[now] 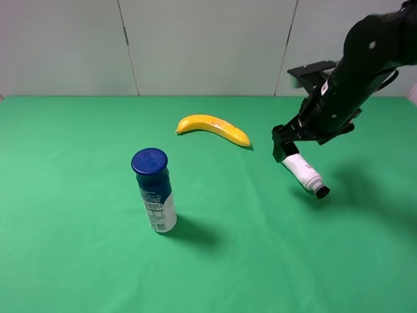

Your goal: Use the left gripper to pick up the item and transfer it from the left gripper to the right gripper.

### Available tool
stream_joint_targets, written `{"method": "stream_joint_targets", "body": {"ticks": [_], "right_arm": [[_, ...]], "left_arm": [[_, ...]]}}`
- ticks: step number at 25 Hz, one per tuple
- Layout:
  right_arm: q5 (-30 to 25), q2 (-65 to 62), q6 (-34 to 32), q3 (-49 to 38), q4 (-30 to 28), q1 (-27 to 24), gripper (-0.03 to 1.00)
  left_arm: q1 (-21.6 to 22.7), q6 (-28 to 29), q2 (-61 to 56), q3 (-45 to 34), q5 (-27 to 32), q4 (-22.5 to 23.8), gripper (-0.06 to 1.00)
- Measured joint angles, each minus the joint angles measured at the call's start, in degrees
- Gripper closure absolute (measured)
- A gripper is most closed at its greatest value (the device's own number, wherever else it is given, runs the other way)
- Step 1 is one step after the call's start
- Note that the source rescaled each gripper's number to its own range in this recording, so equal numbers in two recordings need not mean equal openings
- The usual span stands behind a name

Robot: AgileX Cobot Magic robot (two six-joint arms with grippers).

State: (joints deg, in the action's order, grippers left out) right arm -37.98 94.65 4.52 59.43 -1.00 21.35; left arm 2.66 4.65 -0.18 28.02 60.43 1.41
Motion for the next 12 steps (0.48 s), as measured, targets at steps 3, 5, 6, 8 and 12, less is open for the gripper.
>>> {"method": "stream_joint_targets", "body": {"ticks": [3, 5, 6, 8, 12], "right_arm": [[-1.00, -3.62, -0.13, 0.00, 0.00, 0.00, -0.03], [-1.77, -5.92, -0.13, 0.00, 0.00, 0.00, -0.03], [-2.16, -6.94, -0.27, 0.00, 0.00, 0.00, -0.03], [-3.62, -9.39, -0.87, 0.00, 0.00, 0.00, -0.03], [-6.84, -14.00, -2.26, 0.00, 0.00, 0.00, -0.03]], "left_arm": [[0.00, 0.00, 0.00, 0.00, 0.00, 0.00, -0.05], [0.00, 0.00, 0.00, 0.00, 0.00, 0.00, -0.05], [0.00, 0.00, 0.00, 0.00, 0.00, 0.00, -0.05], [0.00, 0.00, 0.00, 0.00, 0.00, 0.00, -0.05], [0.00, 0.00, 0.00, 0.00, 0.00, 0.00, -0.05]]}}
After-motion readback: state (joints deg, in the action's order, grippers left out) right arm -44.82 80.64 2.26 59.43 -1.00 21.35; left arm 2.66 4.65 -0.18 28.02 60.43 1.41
